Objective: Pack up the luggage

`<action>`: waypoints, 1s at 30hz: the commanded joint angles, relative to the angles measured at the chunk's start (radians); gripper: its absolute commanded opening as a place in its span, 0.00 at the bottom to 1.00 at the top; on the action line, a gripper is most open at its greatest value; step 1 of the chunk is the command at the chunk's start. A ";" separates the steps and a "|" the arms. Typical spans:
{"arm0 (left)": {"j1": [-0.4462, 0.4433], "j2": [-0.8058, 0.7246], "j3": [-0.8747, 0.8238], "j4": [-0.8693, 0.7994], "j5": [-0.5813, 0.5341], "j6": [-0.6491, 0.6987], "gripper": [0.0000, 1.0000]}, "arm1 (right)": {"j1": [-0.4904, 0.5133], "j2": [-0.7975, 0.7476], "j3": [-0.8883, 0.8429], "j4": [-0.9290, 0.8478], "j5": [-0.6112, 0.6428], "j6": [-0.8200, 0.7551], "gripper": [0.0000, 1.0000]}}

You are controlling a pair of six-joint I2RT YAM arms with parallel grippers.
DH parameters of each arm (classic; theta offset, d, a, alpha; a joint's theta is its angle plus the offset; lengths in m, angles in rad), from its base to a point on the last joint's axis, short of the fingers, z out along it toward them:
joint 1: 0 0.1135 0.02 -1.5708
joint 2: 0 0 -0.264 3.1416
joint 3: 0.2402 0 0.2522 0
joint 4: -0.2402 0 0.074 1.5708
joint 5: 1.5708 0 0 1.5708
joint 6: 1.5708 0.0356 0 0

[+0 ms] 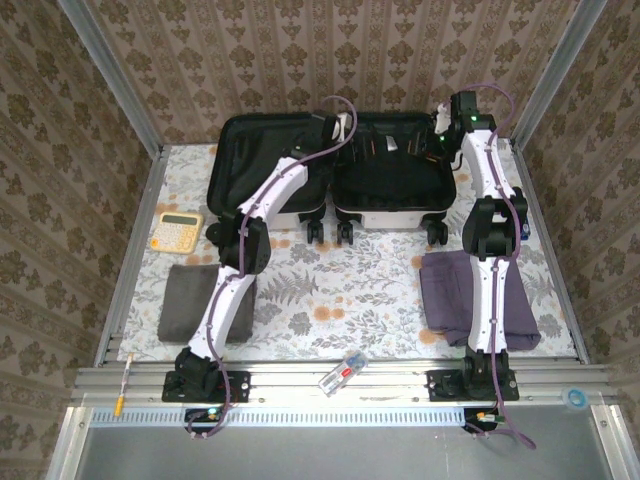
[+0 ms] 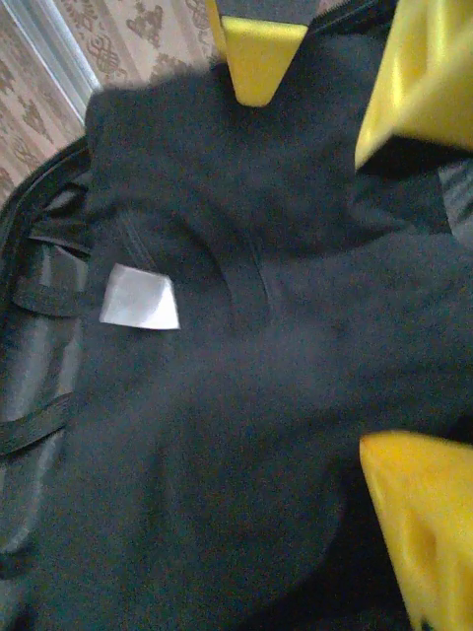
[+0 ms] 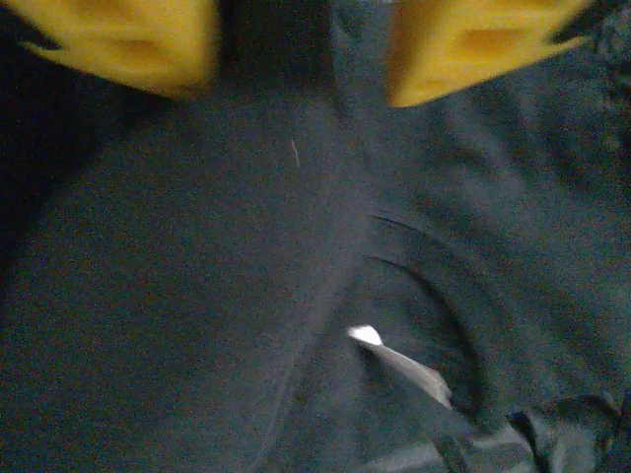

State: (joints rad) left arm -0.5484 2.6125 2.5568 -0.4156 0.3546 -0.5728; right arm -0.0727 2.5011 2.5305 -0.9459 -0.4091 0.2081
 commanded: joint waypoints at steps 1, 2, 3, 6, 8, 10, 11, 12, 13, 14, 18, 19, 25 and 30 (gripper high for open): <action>0.043 -0.117 0.043 -0.097 -0.113 0.049 0.81 | -0.027 0.021 0.095 -0.003 -0.028 0.029 0.65; 0.048 -0.137 0.042 -0.115 -0.137 0.063 0.83 | -0.034 0.021 0.110 0.000 -0.028 0.035 0.68; 0.051 -0.158 0.042 -0.134 -0.159 0.081 0.84 | -0.042 0.019 0.122 0.003 -0.028 0.042 0.70; 0.057 -0.199 0.039 -0.177 -0.199 0.111 0.85 | -0.064 -0.005 0.129 0.010 -0.040 0.055 0.72; 0.057 -0.217 0.037 -0.197 -0.204 0.118 0.85 | -0.074 -0.025 0.127 0.000 -0.041 0.052 0.72; 0.054 -0.227 0.036 -0.220 -0.198 0.119 0.85 | -0.078 -0.047 0.123 -0.023 -0.039 0.039 0.72; 0.051 -0.231 0.036 -0.232 -0.196 0.124 0.85 | -0.079 -0.057 0.118 -0.034 -0.035 0.034 0.72; 0.048 -0.235 0.035 -0.247 -0.200 0.130 0.85 | -0.079 -0.073 0.108 -0.045 -0.031 0.027 0.72; 0.042 -0.240 0.033 -0.261 -0.209 0.139 0.85 | -0.079 -0.090 0.091 -0.053 -0.027 0.022 0.72; 0.038 -0.247 0.030 -0.272 -0.218 0.151 0.85 | -0.079 -0.106 0.076 -0.059 -0.020 0.018 0.72; 0.020 -0.294 -0.015 -0.320 -0.255 0.181 0.85 | -0.079 -0.226 -0.062 -0.082 0.048 -0.007 0.71; 0.018 -0.315 -0.040 -0.331 -0.263 0.177 0.84 | -0.081 -0.278 -0.133 -0.076 0.070 -0.012 0.71; -0.017 -0.525 -0.395 -0.216 -0.315 0.169 0.84 | -0.112 -0.722 -0.784 0.127 0.144 0.033 0.77; -0.024 -0.732 -0.761 -0.015 -0.342 0.080 0.85 | -0.113 -1.019 -1.193 0.153 0.201 0.111 0.77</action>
State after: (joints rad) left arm -0.5694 1.9873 1.9202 -0.5751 0.0475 -0.4431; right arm -0.1856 1.5684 1.4826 -0.8261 -0.2638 0.2600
